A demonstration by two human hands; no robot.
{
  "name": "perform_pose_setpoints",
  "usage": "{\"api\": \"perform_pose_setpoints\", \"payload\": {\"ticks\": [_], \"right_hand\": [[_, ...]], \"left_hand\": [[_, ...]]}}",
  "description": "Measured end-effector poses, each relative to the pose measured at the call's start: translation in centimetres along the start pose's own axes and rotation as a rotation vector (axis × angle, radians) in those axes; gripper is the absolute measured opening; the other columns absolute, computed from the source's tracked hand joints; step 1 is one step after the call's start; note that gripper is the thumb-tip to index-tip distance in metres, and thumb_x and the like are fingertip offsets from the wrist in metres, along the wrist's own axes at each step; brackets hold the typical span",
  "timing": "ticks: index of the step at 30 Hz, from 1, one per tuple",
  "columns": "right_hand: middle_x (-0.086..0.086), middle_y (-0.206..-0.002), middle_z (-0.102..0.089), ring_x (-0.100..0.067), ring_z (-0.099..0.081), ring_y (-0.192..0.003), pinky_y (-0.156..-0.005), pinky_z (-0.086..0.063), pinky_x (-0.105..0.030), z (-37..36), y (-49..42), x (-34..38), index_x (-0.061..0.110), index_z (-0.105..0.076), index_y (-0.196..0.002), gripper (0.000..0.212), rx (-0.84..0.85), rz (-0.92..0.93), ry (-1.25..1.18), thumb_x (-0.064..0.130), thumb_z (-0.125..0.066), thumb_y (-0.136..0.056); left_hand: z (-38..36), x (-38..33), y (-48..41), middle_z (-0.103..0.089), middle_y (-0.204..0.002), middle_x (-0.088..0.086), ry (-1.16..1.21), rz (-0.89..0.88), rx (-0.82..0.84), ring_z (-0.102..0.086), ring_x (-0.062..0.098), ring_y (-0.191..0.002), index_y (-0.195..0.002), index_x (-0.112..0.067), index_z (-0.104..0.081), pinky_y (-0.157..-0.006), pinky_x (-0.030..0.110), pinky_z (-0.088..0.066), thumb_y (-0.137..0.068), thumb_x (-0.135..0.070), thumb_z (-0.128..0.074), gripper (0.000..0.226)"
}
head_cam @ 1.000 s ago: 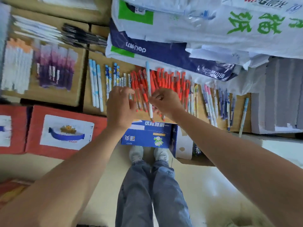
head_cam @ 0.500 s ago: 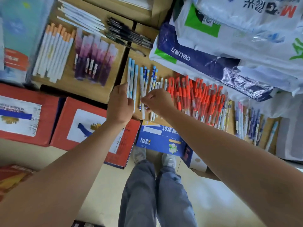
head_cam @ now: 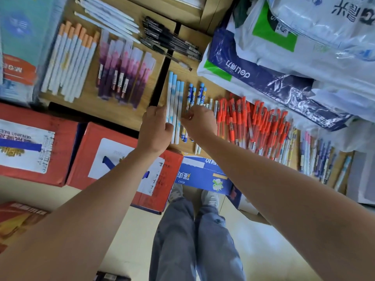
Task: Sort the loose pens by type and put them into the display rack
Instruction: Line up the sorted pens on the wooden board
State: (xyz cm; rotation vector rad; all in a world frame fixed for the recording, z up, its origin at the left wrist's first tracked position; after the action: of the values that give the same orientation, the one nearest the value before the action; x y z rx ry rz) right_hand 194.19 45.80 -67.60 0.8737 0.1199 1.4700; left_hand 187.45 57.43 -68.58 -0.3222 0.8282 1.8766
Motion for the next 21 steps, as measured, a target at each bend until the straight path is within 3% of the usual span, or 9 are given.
{"api": "perform_pose_setpoints", "payload": {"ticks": [4, 8, 14, 21], "right_hand": [[0.001, -0.076, -0.065, -0.021, -0.061, -0.064, -0.045, -0.031, -0.021, -0.1, 0.1, -0.6, 0.021, -0.057, -0.087, 0.006, -0.042, 0.109, 0.043, 0.015, -0.056, -0.085], [0.002, -0.063, -0.048, -0.021, -0.053, -0.062, -0.045, -0.027, -0.022, 0.1, 0.1, -1.1, 0.020, -0.052, -0.111, 0.023, -0.029, 0.218, 0.217, 0.015, -0.053, -0.089], [0.001, -0.063, -0.044, -0.024, -0.053, -0.062, -0.050, -0.035, -0.027, 0.3, 0.0, -1.7, 0.019, -0.051, -0.115, 0.025, -0.026, 0.228, 0.223, 0.015, -0.053, -0.090], [0.008, -0.055, -0.039, -0.014, -0.043, -0.049, -0.044, -0.025, -0.022, 0.5, 0.0, -2.3, 0.020, -0.055, -0.106, 0.014, -0.045, 0.264, 0.162, 0.020, -0.053, -0.092]], "left_hand": [[0.0, -0.5, 0.0, -0.048, -0.124, 0.018, 0.008, 0.015, -0.005, -0.044, 0.031, -0.118, -0.136, -0.005, -0.046, -0.101, 0.036, -0.039, -0.090, -0.007, -0.052, 0.046], [-0.1, -0.7, -0.2, -0.046, -0.128, 0.016, 0.016, 0.007, -0.002, -0.044, 0.031, -0.120, -0.138, -0.007, -0.044, -0.103, 0.039, -0.039, -0.090, -0.009, -0.053, 0.049], [-0.2, -1.2, -0.1, -0.044, -0.131, 0.016, 0.019, -0.013, -0.008, -0.043, 0.033, -0.121, -0.139, -0.006, -0.042, -0.103, 0.039, -0.038, -0.089, -0.008, -0.055, 0.051], [-0.2, -1.4, -0.1, -0.044, -0.129, 0.017, 0.044, 0.003, -0.029, -0.046, 0.030, -0.118, -0.139, -0.006, -0.041, -0.100, 0.040, -0.043, -0.089, -0.008, -0.056, 0.053]]}}
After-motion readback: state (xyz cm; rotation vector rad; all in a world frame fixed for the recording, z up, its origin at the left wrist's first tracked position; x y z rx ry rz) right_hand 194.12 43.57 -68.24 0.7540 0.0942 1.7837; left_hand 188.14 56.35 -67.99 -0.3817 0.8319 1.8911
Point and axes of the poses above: each hand's wrist, its own y-axis away from the middle knuckle, its own z-axis out of the back of the hand, x = y × z, the point moved 1 cm from there along -y, towards the middle knuckle
